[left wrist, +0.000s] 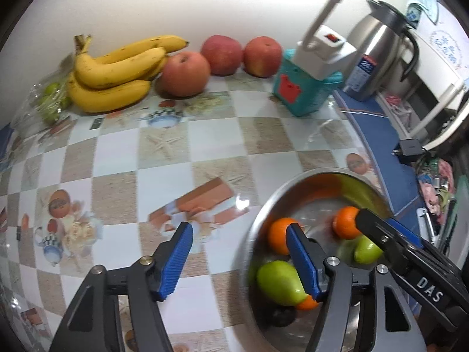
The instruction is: Organize fruits
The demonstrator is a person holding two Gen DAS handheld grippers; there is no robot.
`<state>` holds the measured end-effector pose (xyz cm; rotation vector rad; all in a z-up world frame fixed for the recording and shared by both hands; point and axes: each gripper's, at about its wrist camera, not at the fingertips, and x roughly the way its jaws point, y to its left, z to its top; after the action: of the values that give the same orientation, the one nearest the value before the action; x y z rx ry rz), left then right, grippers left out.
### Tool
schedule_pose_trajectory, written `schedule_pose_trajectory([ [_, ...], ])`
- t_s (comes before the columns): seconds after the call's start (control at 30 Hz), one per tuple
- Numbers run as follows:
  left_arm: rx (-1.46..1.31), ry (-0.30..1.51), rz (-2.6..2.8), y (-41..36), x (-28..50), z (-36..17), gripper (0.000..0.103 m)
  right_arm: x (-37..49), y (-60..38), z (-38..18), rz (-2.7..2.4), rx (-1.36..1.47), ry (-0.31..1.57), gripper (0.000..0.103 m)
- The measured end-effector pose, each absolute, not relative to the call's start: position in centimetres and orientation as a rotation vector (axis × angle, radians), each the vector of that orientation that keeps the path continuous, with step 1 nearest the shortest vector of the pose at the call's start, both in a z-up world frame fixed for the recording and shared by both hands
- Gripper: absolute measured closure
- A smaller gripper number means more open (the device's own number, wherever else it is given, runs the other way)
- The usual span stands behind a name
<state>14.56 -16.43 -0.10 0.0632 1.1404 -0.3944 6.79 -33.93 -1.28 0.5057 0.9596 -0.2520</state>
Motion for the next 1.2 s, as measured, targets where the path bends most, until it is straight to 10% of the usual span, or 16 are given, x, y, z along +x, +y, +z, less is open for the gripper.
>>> schedule_pose_trajectory([
  [0.53, 0.133, 1.144, -0.149, -13.0, 14.6, -1.4, 0.030, 7.0, -31.7, -1.9, -0.251, 0.417, 0.985, 0.017],
  [0.63, 0.171, 1.126, -0.091, -12.4, 14.2, -1.3, 0.024, 7.1, -31.2, -1.9, -0.246, 0.406, 0.981, 0.001],
  [1.2, 0.183, 1.085, 0.071, -7.1, 11.3, -0.4, 0.016, 4.5, -28.1, -1.1, -0.245, 0.406, 0.964, 0.001],
])
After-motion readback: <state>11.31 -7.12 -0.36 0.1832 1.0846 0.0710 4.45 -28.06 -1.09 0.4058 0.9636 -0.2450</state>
